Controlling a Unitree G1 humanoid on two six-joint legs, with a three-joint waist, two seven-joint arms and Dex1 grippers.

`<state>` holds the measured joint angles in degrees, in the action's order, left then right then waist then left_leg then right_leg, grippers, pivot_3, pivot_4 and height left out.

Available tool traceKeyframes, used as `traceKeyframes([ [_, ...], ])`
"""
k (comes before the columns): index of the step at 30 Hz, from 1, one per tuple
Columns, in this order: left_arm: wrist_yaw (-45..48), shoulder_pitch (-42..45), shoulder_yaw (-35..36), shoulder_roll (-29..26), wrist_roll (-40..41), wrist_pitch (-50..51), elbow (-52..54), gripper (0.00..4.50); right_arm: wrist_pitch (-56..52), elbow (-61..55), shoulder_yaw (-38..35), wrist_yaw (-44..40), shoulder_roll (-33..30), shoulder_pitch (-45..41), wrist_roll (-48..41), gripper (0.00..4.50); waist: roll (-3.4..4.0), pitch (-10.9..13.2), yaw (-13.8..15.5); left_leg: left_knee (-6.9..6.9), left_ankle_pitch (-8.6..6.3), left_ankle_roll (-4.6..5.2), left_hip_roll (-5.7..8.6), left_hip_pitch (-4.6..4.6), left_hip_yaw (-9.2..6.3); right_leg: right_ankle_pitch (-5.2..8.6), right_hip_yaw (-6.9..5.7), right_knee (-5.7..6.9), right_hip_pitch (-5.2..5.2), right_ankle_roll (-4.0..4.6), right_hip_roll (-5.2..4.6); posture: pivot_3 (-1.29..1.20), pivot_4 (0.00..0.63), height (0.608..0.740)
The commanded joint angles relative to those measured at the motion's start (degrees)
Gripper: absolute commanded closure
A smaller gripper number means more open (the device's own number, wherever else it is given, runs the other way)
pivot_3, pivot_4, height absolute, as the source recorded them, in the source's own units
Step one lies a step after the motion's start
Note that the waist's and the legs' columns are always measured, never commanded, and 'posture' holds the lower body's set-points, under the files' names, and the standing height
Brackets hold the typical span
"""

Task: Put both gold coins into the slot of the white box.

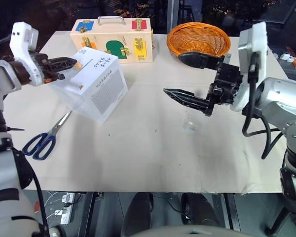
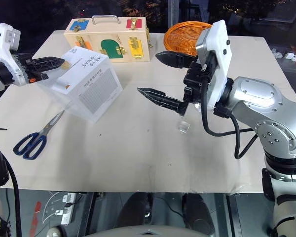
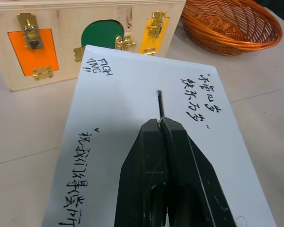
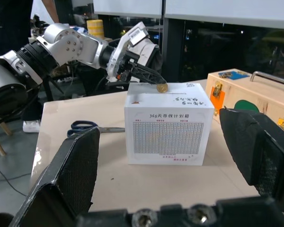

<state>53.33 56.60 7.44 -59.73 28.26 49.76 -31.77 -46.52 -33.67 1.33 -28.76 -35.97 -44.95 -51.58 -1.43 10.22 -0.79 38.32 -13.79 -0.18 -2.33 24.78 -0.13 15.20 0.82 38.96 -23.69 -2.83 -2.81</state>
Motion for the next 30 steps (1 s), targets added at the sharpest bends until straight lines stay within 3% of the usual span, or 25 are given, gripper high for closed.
traceKeyframes([
  [1, 1.0, 1.4, 1.1, -0.3, -0.6, 0.8, 0.5, 4.50, -0.3, -0.7, -0.9, 0.6, 0.3, -1.5, 0.5, 0.06, 0.00, 0.0, 0.0, 0.00, 0.00, 0.00, 0.00, 0.00, 0.00, 0.00, 0.00, 0.00, 0.00, 0.00, 0.00, 0.00, 0.150, 0.726],
  [14, 2.0, -1.2, 0.5, 0.1, -4.1, -1.9, 5.7, 4.50, -1.1, -0.6, -1.0, -0.1, 1.3, -2.1, 1.3, 0.06, 0.00, 0.0, -0.1, 0.00, 0.00, 0.00, 0.00, 0.01, 0.00, 0.00, 0.00, 0.00, 0.00, 0.00, 0.00, 0.00, 0.150, 0.726],
  [17, 1.2, -1.6, 3.2, 0.7, -2.3, -0.5, 8.1, 3.82, -1.4, -0.7, -1.2, -0.2, 1.3, -2.0, 0.9, 0.00, 0.00, 0.0, 0.0, 0.00, 0.00, 0.00, 0.00, 0.01, -0.02, 0.00, -0.01, 0.01, 0.00, 0.00, 0.00, 0.00, 0.150, 0.726],
  [23, -0.1, -2.6, 10.6, 2.1, 3.2, 1.7, 14.1, 1.22, -1.7, -0.2, -1.7, -0.3, 2.2, -2.4, -0.1, 0.00, 0.00, 0.0, -0.1, 0.01, 0.00, 0.00, -0.01, 0.01, -0.02, 0.00, -0.01, 0.01, 0.00, 0.00, -0.01, 0.00, 0.150, 0.726],
  [26, 0.8, -3.9, 14.7, 4.7, 13.4, 9.2, 27.0, 1.22, -2.1, 0.8, -2.4, -0.3, 2.7, -3.3, -1.3, 0.00, 0.00, 0.0, -0.1, 0.02, 0.00, 0.00, -0.01, 0.03, -0.04, 0.00, -0.02, 0.00, 0.00, 0.00, -0.01, 0.00, 0.150, 0.726],
  [30, -6.3, -6.7, 17.0, 11.4, 23.2, 17.7, 40.7, 1.22, -2.6, 2.3, -3.4, 0.0, 2.5, -4.5, -2.5, 0.00, 0.00, 0.0, 0.1, 0.05, 0.00, -0.01, 0.00, 0.03, -0.06, 0.00, -0.05, 0.00, 0.05, 0.00, -0.07, 0.00, 0.150, 0.726],
])
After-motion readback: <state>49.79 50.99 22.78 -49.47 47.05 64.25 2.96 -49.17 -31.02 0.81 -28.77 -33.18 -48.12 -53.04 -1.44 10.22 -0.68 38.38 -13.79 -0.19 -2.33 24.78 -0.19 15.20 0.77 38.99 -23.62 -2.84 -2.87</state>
